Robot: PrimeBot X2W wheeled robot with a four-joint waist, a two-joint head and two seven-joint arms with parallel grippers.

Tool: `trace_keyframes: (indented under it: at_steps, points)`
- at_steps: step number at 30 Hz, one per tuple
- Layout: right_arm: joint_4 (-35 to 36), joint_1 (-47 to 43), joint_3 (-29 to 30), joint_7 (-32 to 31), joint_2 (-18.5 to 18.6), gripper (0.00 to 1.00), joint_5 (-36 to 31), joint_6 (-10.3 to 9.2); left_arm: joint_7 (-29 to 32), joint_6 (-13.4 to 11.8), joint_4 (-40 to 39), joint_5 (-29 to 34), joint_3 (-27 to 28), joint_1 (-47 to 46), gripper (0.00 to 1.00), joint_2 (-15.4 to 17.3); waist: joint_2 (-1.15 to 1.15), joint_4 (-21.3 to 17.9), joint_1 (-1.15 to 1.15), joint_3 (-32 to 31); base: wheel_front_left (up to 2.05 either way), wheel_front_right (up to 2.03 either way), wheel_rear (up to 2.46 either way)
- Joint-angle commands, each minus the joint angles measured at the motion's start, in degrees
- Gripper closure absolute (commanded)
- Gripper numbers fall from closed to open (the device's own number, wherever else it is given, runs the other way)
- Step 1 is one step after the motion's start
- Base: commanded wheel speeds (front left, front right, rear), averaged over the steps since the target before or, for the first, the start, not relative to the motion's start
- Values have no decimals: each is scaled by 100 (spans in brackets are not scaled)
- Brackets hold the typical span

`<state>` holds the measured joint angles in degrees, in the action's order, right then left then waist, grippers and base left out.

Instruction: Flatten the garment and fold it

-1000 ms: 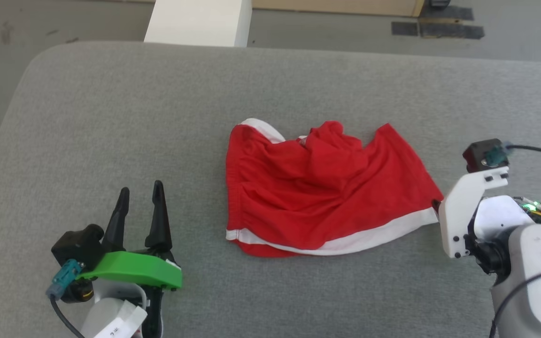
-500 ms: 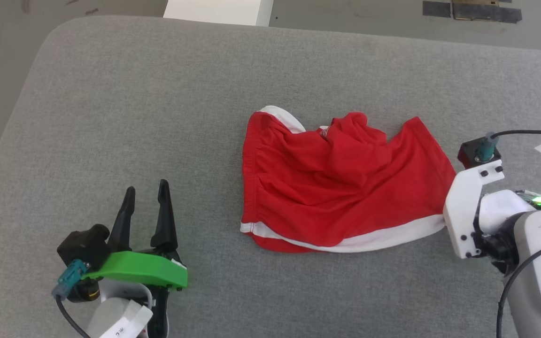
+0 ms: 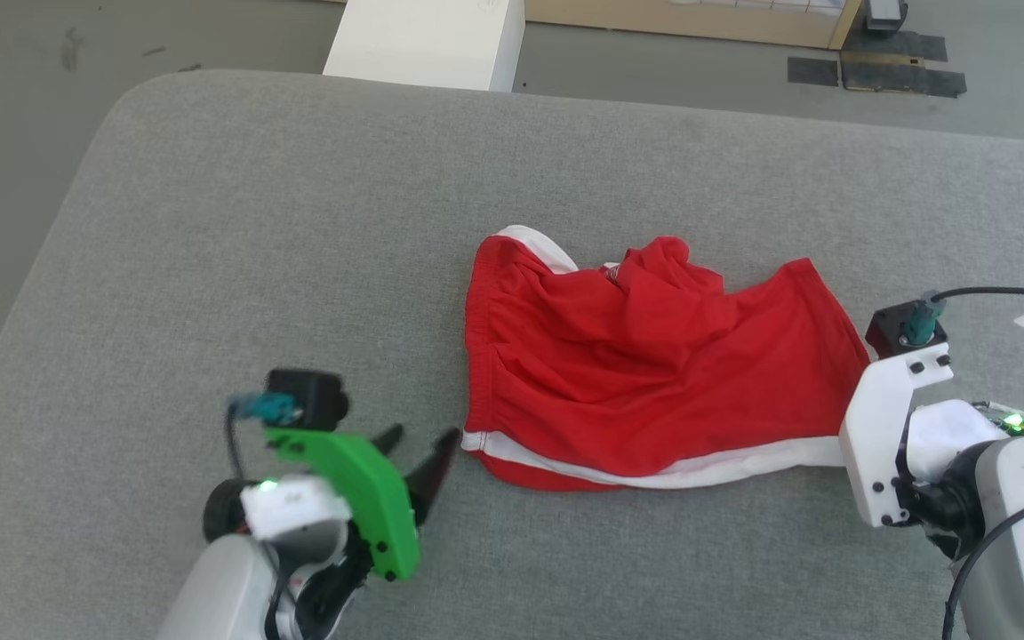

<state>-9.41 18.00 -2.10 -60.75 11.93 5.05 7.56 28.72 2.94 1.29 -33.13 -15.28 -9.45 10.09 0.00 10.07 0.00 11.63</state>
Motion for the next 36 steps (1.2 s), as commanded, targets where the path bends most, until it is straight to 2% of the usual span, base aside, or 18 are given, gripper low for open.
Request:
trace_keyframes:
  at_steps: [1, 5, 8, 12, 20, 22, 24, 25, 26, 36]
  points:
    - [23, -91, 10, 27, -20, 100, 4, -8, 412, -61, -158, -125, -90, -148, 0, 56, 0, -2, 0, -9, 0, 0, 0]
    - [69, -112, 7, 39, -56, 100, -8, -8, 1360, -169, -488, -161, -340, -385, 0, 209, 0, -42, 0, 60, 0, 0, 0]
    - [100, -99, 5, 49, -73, 100, -13, -8, 1624, -169, -500, -91, -484, -576, 0, 245, 0, -77, 0, 137, 0, 0, 0]
    - [132, -55, -22, 51, -70, 100, -17, -8, 1769, -133, -186, -50, -593, -779, 0, 248, 0, -133, 0, 230, 0, 0, 0]
    - [139, -28, 15, 66, -98, 100, 29, -8, 1505, 8, 426, -130, -603, -1024, 0, 115, 0, -181, 0, 355, 0, 0, 0]
    - [150, -25, 28, 67, -100, 100, 25, -8, 1461, 40, 525, -146, -618, -1073, 31, 91, 0, -177, 0, 392, 0, 0, 0]
    - [155, -22, 33, 67, -106, 100, 18, -8, 1401, 76, 606, -160, -632, -1113, 68, 72, 0, -179, 0, 411, 0, 0, 0]
    - [159, -20, 36, 69, -107, 100, 15, -8, 1383, 94, 634, -173, -641, -1126, 97, 64, 0, -178, 0, 422, 0, 0, 0]
    - [163, -16, 36, 72, -107, 100, 8, -8, 1367, 113, 664, -208, -644, -1134, 100, 45, 0, -178, 0, 432, 0, 0, 0]
    - [75, -33, 52, 129, -126, 100, 24, -8, 1346, 144, 608, -416, -599, -1127, 100, 10, 0, -156, 0, 325, 0, 0, 0]
